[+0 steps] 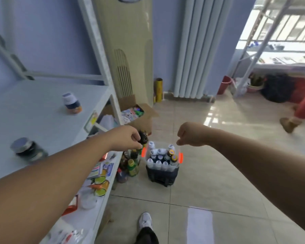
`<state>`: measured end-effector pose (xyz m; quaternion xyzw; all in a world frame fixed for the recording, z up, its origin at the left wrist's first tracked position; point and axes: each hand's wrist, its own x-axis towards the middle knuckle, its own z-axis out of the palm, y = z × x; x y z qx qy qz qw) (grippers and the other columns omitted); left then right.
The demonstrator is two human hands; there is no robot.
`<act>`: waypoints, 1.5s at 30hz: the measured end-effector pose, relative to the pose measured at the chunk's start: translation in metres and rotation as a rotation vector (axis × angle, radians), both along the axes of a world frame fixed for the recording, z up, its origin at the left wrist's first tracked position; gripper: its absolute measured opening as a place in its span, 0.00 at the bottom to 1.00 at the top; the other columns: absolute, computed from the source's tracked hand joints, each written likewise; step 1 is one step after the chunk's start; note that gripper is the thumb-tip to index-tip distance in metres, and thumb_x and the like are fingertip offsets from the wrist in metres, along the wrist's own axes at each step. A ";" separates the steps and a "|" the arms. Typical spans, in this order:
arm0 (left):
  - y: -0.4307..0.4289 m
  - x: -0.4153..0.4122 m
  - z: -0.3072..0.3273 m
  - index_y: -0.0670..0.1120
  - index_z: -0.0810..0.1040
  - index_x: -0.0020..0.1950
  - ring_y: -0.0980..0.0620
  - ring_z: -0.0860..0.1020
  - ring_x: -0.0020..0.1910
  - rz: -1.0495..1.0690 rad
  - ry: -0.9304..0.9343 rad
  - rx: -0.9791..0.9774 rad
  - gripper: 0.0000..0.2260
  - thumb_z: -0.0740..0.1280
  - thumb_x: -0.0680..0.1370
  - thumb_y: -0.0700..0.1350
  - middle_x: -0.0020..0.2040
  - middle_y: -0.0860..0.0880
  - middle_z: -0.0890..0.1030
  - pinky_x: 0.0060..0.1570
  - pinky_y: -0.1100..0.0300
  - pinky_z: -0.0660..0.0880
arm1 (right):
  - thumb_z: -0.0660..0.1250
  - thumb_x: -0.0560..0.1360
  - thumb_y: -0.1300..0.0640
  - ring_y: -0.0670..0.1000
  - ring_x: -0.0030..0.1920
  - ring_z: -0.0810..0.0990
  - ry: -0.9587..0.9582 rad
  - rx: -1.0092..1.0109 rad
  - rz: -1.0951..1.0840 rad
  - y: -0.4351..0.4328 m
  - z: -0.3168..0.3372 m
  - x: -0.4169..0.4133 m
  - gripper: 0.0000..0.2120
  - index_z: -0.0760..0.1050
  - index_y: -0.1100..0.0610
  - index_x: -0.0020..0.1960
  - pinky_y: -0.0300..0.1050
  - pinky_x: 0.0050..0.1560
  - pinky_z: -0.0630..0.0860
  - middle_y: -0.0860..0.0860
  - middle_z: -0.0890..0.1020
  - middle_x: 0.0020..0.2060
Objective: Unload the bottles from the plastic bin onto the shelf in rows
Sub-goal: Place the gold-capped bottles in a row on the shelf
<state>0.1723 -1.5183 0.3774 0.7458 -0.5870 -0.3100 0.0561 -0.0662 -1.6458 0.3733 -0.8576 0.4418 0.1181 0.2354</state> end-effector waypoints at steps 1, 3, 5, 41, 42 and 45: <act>-0.022 0.004 -0.011 0.51 0.81 0.58 0.56 0.81 0.48 -0.017 0.006 0.009 0.17 0.74 0.73 0.57 0.50 0.55 0.82 0.55 0.54 0.79 | 0.73 0.73 0.49 0.56 0.49 0.79 0.015 0.005 -0.024 -0.014 -0.010 0.000 0.14 0.82 0.60 0.46 0.42 0.48 0.73 0.53 0.82 0.45; -0.060 0.011 -0.035 0.51 0.81 0.58 0.55 0.80 0.48 -0.045 0.020 0.038 0.17 0.74 0.73 0.56 0.50 0.54 0.82 0.53 0.55 0.79 | 0.72 0.74 0.49 0.56 0.48 0.77 0.050 0.033 -0.083 -0.038 -0.032 0.000 0.12 0.80 0.59 0.42 0.42 0.46 0.71 0.53 0.79 0.42; -0.094 0.015 -0.061 0.49 0.82 0.57 0.54 0.81 0.48 -0.079 0.029 0.096 0.17 0.74 0.72 0.56 0.50 0.52 0.83 0.52 0.55 0.79 | 0.71 0.74 0.48 0.57 0.51 0.79 0.082 0.067 -0.133 -0.056 -0.057 -0.002 0.15 0.80 0.61 0.50 0.43 0.49 0.74 0.54 0.81 0.48; -0.302 -0.048 -0.553 0.49 0.74 0.64 0.40 0.73 0.60 -0.171 0.031 0.100 0.19 0.68 0.73 0.46 0.61 0.44 0.76 0.55 0.46 0.73 | 0.69 0.71 0.56 0.56 0.64 0.73 0.123 -0.039 -0.022 -0.172 -0.533 0.039 0.12 0.75 0.59 0.53 0.52 0.70 0.61 0.54 0.81 0.53; -0.300 -0.049 -0.554 0.49 0.74 0.65 0.40 0.72 0.60 -0.172 0.024 0.102 0.20 0.69 0.74 0.47 0.62 0.43 0.75 0.55 0.45 0.73 | 0.69 0.71 0.55 0.56 0.63 0.74 0.112 -0.017 -0.035 -0.172 -0.531 0.039 0.13 0.75 0.59 0.53 0.52 0.69 0.62 0.54 0.81 0.53; -0.300 -0.043 -0.538 0.49 0.78 0.62 0.41 0.74 0.56 -0.141 0.112 0.093 0.18 0.72 0.73 0.50 0.58 0.42 0.75 0.52 0.50 0.72 | 0.67 0.72 0.53 0.60 0.51 0.79 0.056 0.126 -0.170 -0.172 -0.509 0.038 0.13 0.75 0.57 0.54 0.50 0.50 0.74 0.55 0.82 0.47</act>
